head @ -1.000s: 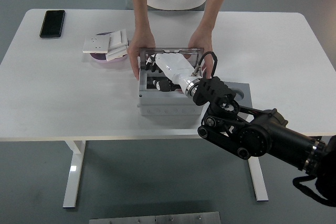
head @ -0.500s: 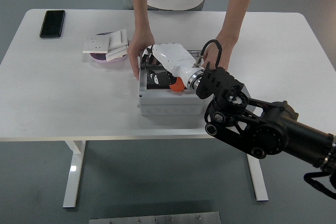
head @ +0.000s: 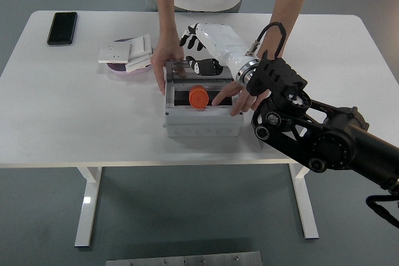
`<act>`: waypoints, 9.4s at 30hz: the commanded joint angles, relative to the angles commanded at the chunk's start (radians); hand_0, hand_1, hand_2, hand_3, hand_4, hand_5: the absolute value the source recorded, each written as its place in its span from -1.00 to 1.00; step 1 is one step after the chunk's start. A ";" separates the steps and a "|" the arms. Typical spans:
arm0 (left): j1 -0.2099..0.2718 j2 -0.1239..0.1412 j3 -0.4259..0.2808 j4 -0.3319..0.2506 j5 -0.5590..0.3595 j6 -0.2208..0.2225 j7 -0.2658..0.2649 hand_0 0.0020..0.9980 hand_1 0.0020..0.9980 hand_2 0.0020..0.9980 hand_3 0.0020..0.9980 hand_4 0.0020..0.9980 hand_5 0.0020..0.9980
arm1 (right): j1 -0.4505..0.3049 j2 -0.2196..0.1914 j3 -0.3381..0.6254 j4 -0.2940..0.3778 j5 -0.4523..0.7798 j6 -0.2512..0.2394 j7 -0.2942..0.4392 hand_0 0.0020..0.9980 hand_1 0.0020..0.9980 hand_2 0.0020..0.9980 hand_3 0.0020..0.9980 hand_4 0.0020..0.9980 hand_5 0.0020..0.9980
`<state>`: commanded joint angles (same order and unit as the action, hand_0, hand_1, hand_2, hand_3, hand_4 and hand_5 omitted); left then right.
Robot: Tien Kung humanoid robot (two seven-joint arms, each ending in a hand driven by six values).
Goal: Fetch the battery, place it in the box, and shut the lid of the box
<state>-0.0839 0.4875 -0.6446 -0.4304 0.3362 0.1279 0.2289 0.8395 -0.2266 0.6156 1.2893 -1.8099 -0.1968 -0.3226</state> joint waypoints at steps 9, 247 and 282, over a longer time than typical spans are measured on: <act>-0.006 0.000 -0.002 0.000 0.005 -0.002 0.002 0.28 0.48 0.18 0.07 -0.16 -1.00 | -0.013 0.001 0.052 -0.039 0.059 -0.009 0.012 0.52 0.35 0.34 0.38 0.72 0.71; -0.002 -0.002 -0.006 -0.002 0.017 0.005 0.005 0.28 0.48 0.17 0.06 -0.18 -1.00 | -0.087 0.017 -0.084 -0.003 0.049 -0.031 -0.095 -0.30 0.19 0.25 0.26 0.89 1.00; -0.005 -0.006 0.004 -0.001 0.002 0.007 -0.003 0.29 0.48 0.17 0.06 -0.18 -1.00 | -0.125 -0.039 0.048 0.011 0.011 -0.003 -0.158 -0.30 0.19 0.25 0.25 0.88 1.00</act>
<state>-0.0892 0.4810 -0.6402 -0.4310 0.3382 0.1349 0.2262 0.7143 -0.2659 0.6635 1.3002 -1.7985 -0.2002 -0.4808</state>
